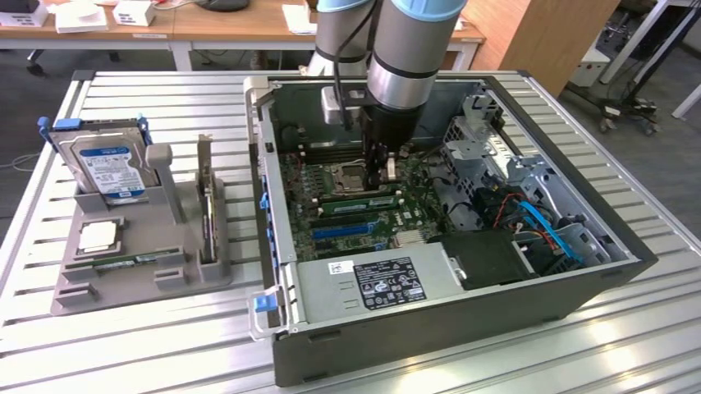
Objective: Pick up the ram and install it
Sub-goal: 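Press down the ram until it locks into place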
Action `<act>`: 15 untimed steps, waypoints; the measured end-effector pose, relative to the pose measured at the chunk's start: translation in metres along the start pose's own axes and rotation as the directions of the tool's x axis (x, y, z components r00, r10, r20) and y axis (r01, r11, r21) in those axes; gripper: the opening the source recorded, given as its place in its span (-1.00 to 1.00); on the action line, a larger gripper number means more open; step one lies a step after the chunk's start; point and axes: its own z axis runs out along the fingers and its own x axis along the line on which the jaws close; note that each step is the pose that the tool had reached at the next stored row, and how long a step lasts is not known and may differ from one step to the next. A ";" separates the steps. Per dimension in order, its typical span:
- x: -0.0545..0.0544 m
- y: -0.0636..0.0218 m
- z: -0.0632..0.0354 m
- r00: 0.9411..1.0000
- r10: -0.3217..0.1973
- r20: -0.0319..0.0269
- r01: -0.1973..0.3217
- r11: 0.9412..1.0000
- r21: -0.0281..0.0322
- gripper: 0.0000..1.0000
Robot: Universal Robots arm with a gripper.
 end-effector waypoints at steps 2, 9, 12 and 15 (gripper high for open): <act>0.000 0.0000 0.0000 1.000 0.031 0.000 -0.031 1.000 0.002 -0.81; 0.000 0.0000 0.0000 0.990 0.144 -0.001 -0.144 0.989 0.008 -0.81; 0.000 0.0000 0.0002 0.981 0.196 0.000 -0.196 0.981 0.012 -0.81; 0.000 0.0000 0.0003 0.969 0.248 0.000 -0.248 0.969 0.015 -0.81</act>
